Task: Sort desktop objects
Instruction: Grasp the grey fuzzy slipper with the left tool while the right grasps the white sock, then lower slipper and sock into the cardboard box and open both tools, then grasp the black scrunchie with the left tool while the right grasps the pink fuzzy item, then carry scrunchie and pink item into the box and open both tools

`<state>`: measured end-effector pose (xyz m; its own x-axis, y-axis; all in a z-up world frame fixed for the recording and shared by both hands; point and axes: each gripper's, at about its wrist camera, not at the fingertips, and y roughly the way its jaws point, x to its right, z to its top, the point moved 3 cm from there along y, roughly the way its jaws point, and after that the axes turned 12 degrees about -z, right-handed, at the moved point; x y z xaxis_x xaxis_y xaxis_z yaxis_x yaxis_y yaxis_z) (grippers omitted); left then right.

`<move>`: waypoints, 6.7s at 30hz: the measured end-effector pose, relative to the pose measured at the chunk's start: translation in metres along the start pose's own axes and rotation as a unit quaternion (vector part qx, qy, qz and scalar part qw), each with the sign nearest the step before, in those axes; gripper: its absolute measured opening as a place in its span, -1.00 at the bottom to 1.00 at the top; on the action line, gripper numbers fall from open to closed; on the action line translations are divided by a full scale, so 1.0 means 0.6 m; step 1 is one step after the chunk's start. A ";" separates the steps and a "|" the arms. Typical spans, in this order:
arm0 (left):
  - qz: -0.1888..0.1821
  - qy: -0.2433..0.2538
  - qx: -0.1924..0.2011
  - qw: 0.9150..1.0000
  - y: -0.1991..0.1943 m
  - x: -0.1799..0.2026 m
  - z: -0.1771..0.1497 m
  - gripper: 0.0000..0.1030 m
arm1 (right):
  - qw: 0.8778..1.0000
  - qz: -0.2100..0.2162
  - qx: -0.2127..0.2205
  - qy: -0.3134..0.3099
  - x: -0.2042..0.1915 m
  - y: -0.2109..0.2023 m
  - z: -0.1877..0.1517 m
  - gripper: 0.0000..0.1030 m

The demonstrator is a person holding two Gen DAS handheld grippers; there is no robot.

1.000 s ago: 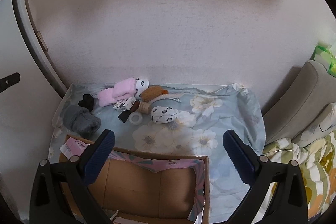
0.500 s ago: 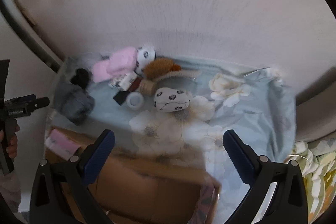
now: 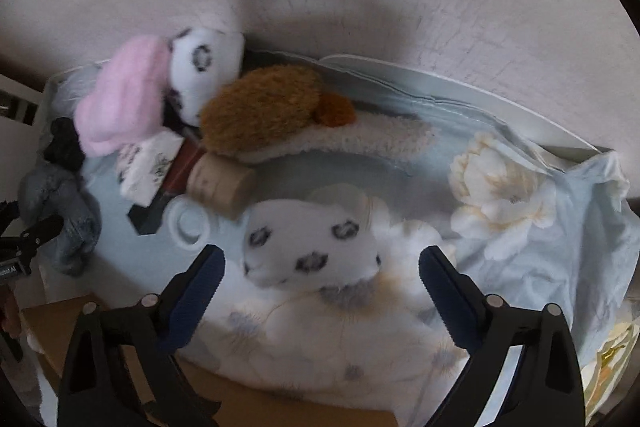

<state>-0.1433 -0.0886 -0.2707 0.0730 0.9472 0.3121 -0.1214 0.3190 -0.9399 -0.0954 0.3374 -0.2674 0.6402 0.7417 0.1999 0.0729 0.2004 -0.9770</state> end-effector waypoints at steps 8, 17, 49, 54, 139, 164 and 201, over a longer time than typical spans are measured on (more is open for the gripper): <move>-0.031 0.018 -0.001 0.999 0.002 0.020 -0.007 -0.30 | 0.998 0.057 0.000 0.015 0.004 -0.005 -0.014 0.02; -0.033 0.032 0.023 0.999 -0.041 0.043 -0.022 -0.36 | 0.997 0.056 0.037 0.032 0.048 -0.064 -0.059 -0.01; -0.095 0.201 0.094 0.970 -0.322 0.312 -0.138 -0.37 | 0.975 0.095 0.163 -0.118 -0.003 -0.329 -0.240 -0.02; -0.094 0.208 0.056 0.972 -0.271 0.329 -0.178 -0.37 | 0.975 0.100 0.147 -0.134 -0.026 -0.306 -0.281 -0.02; -0.046 0.127 0.095 0.986 -0.245 0.226 -0.186 0.99 | 0.998 0.023 0.058 0.002 -0.032 -0.279 -0.297 0.99; -0.012 0.021 0.154 0.988 -0.162 0.000 -0.001 0.82 | 0.990 0.043 0.120 0.062 -0.074 -0.185 -0.004 0.99; -0.002 0.021 0.120 0.993 -0.068 0.008 0.011 -0.54 | 0.984 0.070 0.147 0.075 -0.078 -0.163 0.041 -0.60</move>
<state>-0.1442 -0.0966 -0.2301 0.1153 0.9452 0.3053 -0.3522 0.3263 -0.8772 -0.1516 0.2987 -0.1792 0.7361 0.6762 0.0298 -0.2343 0.2959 -0.9260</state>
